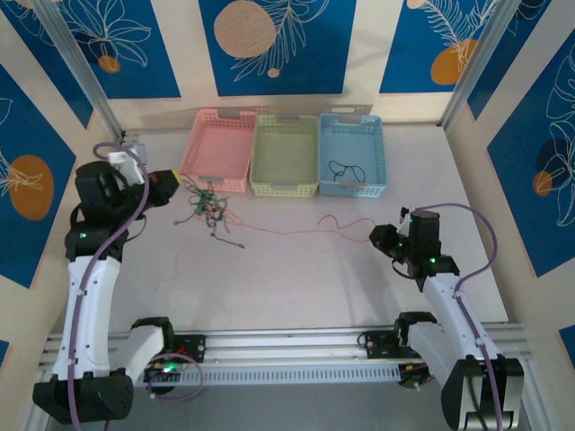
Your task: Untangle the cables
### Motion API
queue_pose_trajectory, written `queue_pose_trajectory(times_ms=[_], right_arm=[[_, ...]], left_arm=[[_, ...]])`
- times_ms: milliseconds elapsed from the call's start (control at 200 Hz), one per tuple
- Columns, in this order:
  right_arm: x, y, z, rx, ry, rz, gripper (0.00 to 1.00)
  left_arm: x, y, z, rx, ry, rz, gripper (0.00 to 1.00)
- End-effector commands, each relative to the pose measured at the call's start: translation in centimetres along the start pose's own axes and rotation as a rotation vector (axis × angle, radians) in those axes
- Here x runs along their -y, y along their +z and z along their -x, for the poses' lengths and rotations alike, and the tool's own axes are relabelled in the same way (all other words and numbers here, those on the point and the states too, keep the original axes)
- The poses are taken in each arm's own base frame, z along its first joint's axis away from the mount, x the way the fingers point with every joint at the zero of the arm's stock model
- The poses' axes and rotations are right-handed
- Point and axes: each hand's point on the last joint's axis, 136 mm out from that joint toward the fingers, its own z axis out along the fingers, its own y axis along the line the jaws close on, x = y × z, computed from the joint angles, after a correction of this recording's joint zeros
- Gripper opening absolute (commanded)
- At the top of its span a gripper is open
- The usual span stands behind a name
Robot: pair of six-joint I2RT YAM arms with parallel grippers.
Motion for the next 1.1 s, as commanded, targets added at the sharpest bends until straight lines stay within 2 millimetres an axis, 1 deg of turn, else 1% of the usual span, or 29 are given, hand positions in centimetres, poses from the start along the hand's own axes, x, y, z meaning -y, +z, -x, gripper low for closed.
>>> queue_pose_trajectory(times_ms=[0, 60, 65, 125, 200, 250, 295, 355, 440, 475, 530, 575, 640, 695, 775, 890, 945, 1055, 1090], right_arm=[[-3.5, -1.4, -0.3, -0.012, -0.093, 0.103, 0.34], [-5.1, -2.1, -0.6, -0.014, -0.144, 0.148, 0.48], [-5.2, -2.1, -0.7, -0.016, -0.149, 0.150, 0.50], [-6.9, -2.9, -1.1, -0.019, -0.207, 0.187, 0.60], [-9.1, -3.6, -2.0, -0.038, -0.281, 0.247, 0.67], [-10.3, -3.8, -2.7, -0.060, -0.321, 0.282, 0.69], [-11.4, -3.9, -3.5, -0.087, -0.349, 0.319, 0.69], [-12.9, -3.8, -4.7, -0.136, -0.388, 0.377, 0.66], [-13.9, -3.1, -6.3, -0.209, -0.411, 0.399, 0.61], [-14.5, -2.9, -6.9, -0.239, -0.427, 0.406, 0.59], [-15.0, -2.2, -7.7, -0.280, -0.448, 0.398, 0.58], [-14.9, -1.1, -8.3, -0.322, -0.449, 0.365, 0.57], [-15.3, 0.1, -8.7, -0.378, -0.443, 0.330, 0.56], [-15.8, 1.0, -9.4, -0.435, -0.442, 0.329, 0.54], [-16.3, 2.7, -9.8, -0.490, -0.414, 0.310, 0.51], [-17.2, 4.9, -10.7, -0.593, -0.372, 0.298, 0.48], [-17.6, 5.8, -11.2, -0.643, -0.361, 0.289, 0.46], [-18.6, 7.0, -12.7, -0.720, -0.382, 0.302, 0.47], [-18.6, 7.3, -13.3, -0.741, -0.384, 0.296, 0.48]], left_arm=[[6.1, 0.0, -1.9, -0.080, 0.024, -0.320, 0.00], [6.2, 0.6, -3.8, -0.127, 0.034, -0.326, 0.00], [6.2, 0.7, -3.9, -0.131, 0.036, -0.327, 0.00], [6.4, 1.3, -5.7, -0.181, 0.044, -0.330, 0.00], [6.4, 2.2, -7.7, -0.240, 0.048, -0.319, 0.00], [6.6, 2.8, -9.0, -0.279, 0.059, -0.316, 0.00], [6.8, 3.3, -10.2, -0.313, 0.082, -0.310, 0.00], [7.4, 3.5, -11.6, -0.350, 0.123, -0.322, 0.00], [7.7, 3.8, -13.2, -0.398, 0.173, -0.322, 0.00], [7.4, 4.1, -14.0, -0.421, 0.187, -0.312, 0.00], [6.2, 4.8, -15.1, -0.451, 0.216, -0.257, 0.00], [5.1, 5.3, -16.1, -0.473, 0.255, -0.194, 0.00], [3.7, 6.0, -17.6, -0.512, 0.312, -0.125, 0.00], [3.4, 6.2, -18.9, -0.557, 0.356, -0.119, 0.00], [3.0, 6.3, -20.5, -0.604, 0.396, -0.123, 0.00], [1.3, 6.4, -21.3, -0.641, 0.430, -0.060, 0.00], [1.0, 6.2, -21.6, -0.662, 0.440, -0.048, 0.00], [0.6, 5.8, -21.9, -0.680, 0.457, -0.041, 0.00], [0.4, 5.8, -21.9, -0.681, 0.463, -0.035, 0.00]])
